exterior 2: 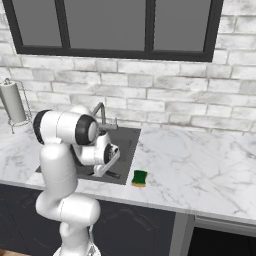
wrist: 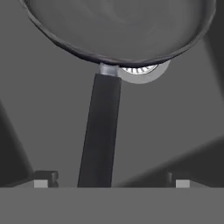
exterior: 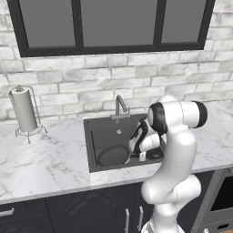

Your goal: Pick the pan and sponge and place them into the sink. Then turn on the water.

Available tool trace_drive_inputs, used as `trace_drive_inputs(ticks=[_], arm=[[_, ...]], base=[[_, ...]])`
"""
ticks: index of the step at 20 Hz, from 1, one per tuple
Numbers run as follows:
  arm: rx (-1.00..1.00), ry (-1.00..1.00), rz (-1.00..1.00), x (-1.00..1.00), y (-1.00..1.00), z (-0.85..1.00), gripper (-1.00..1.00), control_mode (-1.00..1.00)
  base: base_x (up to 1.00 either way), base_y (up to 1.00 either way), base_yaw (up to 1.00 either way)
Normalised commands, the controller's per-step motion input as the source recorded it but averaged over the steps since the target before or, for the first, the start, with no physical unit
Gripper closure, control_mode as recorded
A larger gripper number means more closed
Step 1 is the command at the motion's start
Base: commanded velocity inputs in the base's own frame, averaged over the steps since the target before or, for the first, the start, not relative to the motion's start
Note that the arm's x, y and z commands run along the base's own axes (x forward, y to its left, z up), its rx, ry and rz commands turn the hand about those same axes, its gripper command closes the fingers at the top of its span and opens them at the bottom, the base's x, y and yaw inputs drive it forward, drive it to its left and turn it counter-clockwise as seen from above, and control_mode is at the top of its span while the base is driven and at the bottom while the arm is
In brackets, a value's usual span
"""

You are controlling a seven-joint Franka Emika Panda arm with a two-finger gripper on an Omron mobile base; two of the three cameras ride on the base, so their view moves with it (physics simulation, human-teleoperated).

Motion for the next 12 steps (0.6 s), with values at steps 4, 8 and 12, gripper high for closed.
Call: trace_drive_inputs(ticks=[4, 8, 12], arm=[[0.02, -0.02, 0.01, -0.07, 0.0, 0.39, -1.0, -1.0], [0.03, 0.0, 0.01, -0.1, 0.0, 0.44, -1.0, -1.0], [0.03, -0.01, 0.01, -0.06, 0.0, 0.47, -1.0, -1.0]], base=[[0.0, 0.0, 0.0], [0.0, 0.0, 0.0], [0.0, 0.0, 0.0]])
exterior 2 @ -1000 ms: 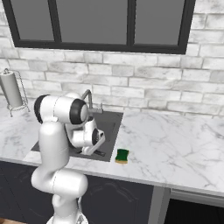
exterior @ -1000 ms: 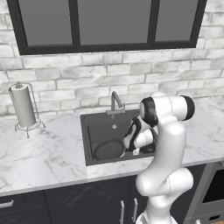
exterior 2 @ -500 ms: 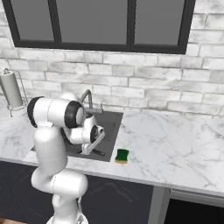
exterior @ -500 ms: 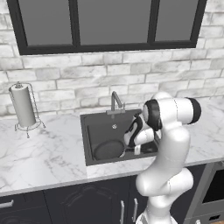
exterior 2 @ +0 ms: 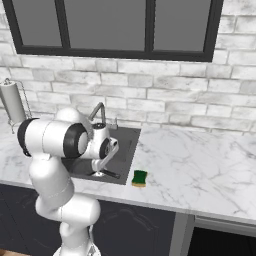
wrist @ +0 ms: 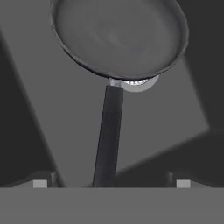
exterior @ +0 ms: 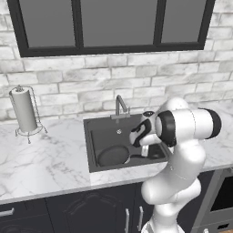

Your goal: Pick the pan and sponge and place them into the sink. Then turn on the water.

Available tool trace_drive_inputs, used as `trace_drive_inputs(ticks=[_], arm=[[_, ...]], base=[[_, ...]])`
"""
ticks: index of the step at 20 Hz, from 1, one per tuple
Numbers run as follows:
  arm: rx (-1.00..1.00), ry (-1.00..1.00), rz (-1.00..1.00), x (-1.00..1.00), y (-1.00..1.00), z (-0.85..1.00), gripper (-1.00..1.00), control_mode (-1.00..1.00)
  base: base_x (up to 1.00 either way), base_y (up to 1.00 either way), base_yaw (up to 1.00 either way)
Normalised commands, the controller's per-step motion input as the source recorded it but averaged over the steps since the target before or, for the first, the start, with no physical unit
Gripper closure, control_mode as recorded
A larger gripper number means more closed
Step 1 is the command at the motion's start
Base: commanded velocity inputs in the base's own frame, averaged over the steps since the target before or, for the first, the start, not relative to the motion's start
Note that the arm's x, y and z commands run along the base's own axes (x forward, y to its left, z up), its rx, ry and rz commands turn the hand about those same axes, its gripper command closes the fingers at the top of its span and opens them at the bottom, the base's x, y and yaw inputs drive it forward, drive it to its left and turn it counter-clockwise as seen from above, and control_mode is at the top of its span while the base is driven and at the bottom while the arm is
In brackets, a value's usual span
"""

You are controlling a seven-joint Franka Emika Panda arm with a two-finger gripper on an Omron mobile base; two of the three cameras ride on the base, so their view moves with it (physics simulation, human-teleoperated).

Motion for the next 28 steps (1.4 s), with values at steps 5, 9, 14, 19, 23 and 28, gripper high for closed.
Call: trace_drive_inputs(ticks=[5, 9, 14, 19, 23, 28], arm=[[0.03, -0.01, 0.01, -0.05, 0.0, 0.5, -1.0, -1.0], [0.01, -0.01, 0.0, -0.02, 0.0, 0.52, -1.0, -1.0], [0.0, 0.0, -0.01, -0.01, -0.07, 0.47, -1.0, -1.0], [0.01, 0.0, -0.09, -0.12, -0.18, 0.29, -1.0, -1.0], [0.03, 0.02, -0.15, -0.12, -0.18, 0.19, -1.0, -1.0], [0.01, 0.0, -0.19, -0.08, -0.09, 0.11, -1.0, -1.0]], base=[[0.0, 0.0, 0.0], [0.0, 0.0, 0.0], [0.0, 0.0, 0.0], [0.0, 0.0, 0.0], [0.0, 0.0, 0.0], [0.0, 0.0, 0.0]])
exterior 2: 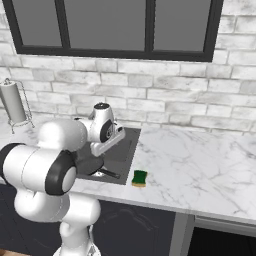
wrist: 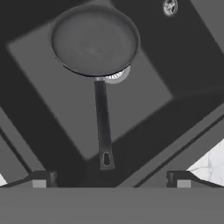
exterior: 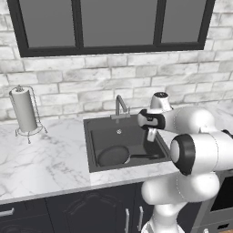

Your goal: Pick the pan and sponge and place them into the sink. Then turn on the water.

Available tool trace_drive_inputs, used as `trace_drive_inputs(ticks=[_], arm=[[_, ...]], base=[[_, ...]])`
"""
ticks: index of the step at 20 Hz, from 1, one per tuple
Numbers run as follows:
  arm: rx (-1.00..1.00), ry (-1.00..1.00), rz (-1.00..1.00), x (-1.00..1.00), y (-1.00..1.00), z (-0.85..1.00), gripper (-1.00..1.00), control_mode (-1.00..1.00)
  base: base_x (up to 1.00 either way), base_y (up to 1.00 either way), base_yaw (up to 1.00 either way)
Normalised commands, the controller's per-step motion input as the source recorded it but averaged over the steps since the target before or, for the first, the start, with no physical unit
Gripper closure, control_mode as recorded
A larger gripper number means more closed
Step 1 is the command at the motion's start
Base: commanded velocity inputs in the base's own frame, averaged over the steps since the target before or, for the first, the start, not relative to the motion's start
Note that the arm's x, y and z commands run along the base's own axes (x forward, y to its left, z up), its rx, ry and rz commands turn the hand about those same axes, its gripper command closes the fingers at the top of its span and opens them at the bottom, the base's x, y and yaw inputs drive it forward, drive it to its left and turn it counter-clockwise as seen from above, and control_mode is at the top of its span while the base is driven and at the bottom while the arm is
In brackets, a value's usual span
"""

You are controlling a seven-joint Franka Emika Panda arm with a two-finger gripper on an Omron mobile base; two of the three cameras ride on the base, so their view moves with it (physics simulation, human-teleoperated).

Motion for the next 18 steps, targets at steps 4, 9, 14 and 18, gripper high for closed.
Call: trace_drive_inputs(ticks=[4, 9, 14, 18], arm=[[0.0, 0.0, -0.2, -0.04, -0.08, 0.11, -1.0, -1.0], [0.01, 0.0, -0.19, -0.04, -0.13, 0.1, -1.0, -1.0], [0.03, 0.0, -0.17, -0.05, -0.19, 0.1, -1.0, -1.0], [0.03, 0.0, -0.18, -0.06, -0.18, 0.07, -1.0, -1.0]], base=[[0.0, 0.0, 0.0], [0.0, 0.0, 0.0], [0.0, 0.0, 0.0], [0.0, 0.0, 0.0]])
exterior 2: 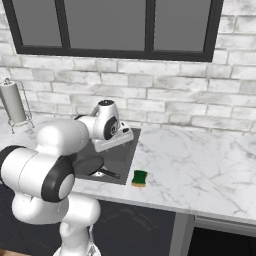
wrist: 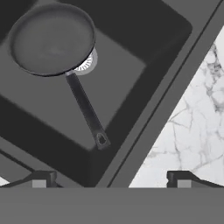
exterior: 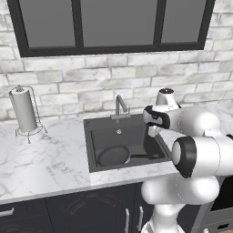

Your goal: Pick the pan and sponge and place them into the sink. Then turn on the water.

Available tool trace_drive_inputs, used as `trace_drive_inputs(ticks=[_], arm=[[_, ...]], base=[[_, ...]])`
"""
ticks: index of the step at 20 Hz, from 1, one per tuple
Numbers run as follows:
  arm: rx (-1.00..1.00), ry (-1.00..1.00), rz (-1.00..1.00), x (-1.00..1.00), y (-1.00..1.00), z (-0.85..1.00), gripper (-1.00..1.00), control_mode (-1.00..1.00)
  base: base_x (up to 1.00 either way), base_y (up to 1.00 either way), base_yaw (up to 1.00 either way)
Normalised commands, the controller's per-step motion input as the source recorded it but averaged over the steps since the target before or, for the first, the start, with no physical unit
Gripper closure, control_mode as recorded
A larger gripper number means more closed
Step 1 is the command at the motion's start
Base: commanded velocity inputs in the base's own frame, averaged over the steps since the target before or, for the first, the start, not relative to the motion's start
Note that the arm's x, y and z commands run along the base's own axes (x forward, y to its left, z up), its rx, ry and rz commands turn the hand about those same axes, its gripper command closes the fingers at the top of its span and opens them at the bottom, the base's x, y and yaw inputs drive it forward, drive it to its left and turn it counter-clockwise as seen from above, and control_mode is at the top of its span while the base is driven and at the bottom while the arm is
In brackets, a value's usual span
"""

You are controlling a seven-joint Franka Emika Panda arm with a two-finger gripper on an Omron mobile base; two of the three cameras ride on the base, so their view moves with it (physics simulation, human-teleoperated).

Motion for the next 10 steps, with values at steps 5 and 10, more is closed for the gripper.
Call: trace_drive_inputs(ticks=[5, 10], arm=[[0.03, 0.01, -0.17, -0.09, -0.18, 0.0, -1.0, -1.0], [0.05, 0.03, -0.16, -0.14, -0.2, -0.01, -1.0, -1.0]], base=[[0.0, 0.0, 0.0], [0.0, 0.0, 0.0]])
